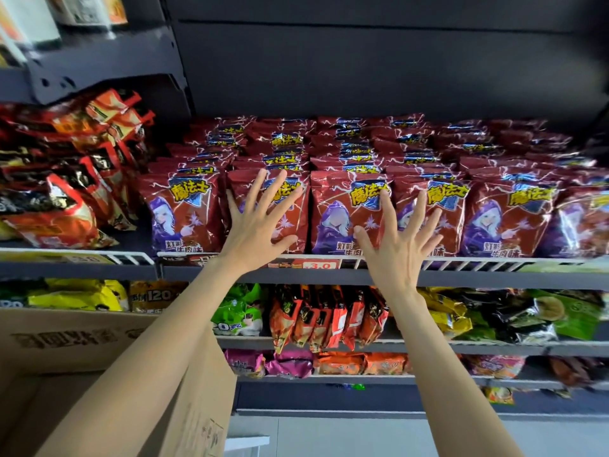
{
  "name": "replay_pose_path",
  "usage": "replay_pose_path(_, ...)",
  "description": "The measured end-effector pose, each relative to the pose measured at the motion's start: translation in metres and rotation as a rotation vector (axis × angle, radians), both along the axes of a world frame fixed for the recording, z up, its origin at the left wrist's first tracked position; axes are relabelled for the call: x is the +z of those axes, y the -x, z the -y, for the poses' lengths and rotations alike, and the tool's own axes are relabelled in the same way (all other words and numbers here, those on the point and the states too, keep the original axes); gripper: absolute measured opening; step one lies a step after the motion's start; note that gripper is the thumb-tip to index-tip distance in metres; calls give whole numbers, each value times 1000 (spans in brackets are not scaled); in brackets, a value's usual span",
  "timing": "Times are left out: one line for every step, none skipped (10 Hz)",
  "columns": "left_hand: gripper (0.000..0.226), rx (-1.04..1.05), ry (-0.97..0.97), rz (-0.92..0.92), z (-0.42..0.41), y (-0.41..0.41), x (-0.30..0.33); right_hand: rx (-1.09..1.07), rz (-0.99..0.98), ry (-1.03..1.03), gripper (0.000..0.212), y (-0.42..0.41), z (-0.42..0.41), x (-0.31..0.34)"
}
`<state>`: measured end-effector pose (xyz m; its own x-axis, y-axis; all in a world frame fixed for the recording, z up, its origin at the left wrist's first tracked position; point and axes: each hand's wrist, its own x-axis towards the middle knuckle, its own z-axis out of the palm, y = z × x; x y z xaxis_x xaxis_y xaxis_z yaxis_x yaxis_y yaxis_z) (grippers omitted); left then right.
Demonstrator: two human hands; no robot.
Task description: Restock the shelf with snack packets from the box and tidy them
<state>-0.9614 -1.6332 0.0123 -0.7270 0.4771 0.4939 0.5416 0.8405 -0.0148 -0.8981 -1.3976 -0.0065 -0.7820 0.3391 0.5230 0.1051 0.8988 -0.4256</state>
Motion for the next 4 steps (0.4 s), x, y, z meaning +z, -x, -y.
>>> replay_pose_path(87, 18, -15, -39, 0, -3, 2, -8, -35, -48, 61, -2, -2, 7)
replay_pose_path(72, -2, -92, -78, 1, -7, 5, 5, -92, -78, 56, -4, -2, 18)
replay_pose_path(50, -9, -188, -154, 1, -11, 8, 37, -189, -137, 51, -3, -3, 25)
replay_pose_path(42, 14, -272, -193, 0, -14, 14, 69, -268, -205, 45, -2, 0, 34)
